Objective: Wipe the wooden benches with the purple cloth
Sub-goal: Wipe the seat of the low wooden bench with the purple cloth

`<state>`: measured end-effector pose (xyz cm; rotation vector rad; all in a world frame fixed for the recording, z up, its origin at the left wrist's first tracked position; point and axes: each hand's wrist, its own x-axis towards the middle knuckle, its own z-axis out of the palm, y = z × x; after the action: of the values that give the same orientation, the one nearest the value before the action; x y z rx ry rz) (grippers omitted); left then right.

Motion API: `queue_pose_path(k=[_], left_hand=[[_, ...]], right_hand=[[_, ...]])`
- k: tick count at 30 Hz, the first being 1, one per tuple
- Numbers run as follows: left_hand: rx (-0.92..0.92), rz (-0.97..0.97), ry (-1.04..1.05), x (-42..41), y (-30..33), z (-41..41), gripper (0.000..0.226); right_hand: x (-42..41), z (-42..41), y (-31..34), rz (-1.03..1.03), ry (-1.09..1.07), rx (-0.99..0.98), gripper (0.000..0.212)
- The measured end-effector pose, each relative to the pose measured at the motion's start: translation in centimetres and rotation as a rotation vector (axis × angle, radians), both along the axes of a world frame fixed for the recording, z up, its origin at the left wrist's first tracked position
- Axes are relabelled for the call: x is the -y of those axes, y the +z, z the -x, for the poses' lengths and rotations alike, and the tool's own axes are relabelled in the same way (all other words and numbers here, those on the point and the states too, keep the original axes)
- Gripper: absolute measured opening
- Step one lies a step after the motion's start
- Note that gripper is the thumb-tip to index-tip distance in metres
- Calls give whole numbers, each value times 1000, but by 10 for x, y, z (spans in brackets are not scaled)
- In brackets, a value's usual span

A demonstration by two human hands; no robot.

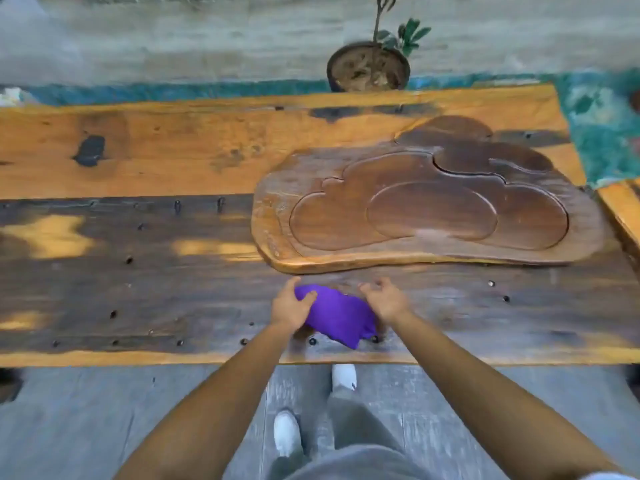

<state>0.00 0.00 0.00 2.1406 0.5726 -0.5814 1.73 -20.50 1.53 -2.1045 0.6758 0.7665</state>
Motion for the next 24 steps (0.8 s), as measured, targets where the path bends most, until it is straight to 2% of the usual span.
queue_pose_path(k=[4,8,12,15,17,20,22,24], left_hand=[[-151,46,119,5,-19,-10,67],[-324,123,138,17,-25,-18,43],[-282,300,296,15,-2,-22,25],[-211,518,337,10,30,-18,9],[-170,692,326,15,53,-11,12],[-95,937,279,31,83,-1,24],[-93,1023,200,46,101,7,34],[-127,1029,102,61,117,17,34]], right_hand=[[-1,17,-24,-85,-124,-165,56],[-6,26,-40,-293,-349,-193,46],[-1,20,-31,-400,-451,-149,29],[12,17,-7,-534,-498,-47,16],[22,19,14,-665,-588,43,13],[38,31,48,-943,-671,125,23],[46,50,70,-979,-689,209,27],[55,75,88,-924,-796,361,25]])
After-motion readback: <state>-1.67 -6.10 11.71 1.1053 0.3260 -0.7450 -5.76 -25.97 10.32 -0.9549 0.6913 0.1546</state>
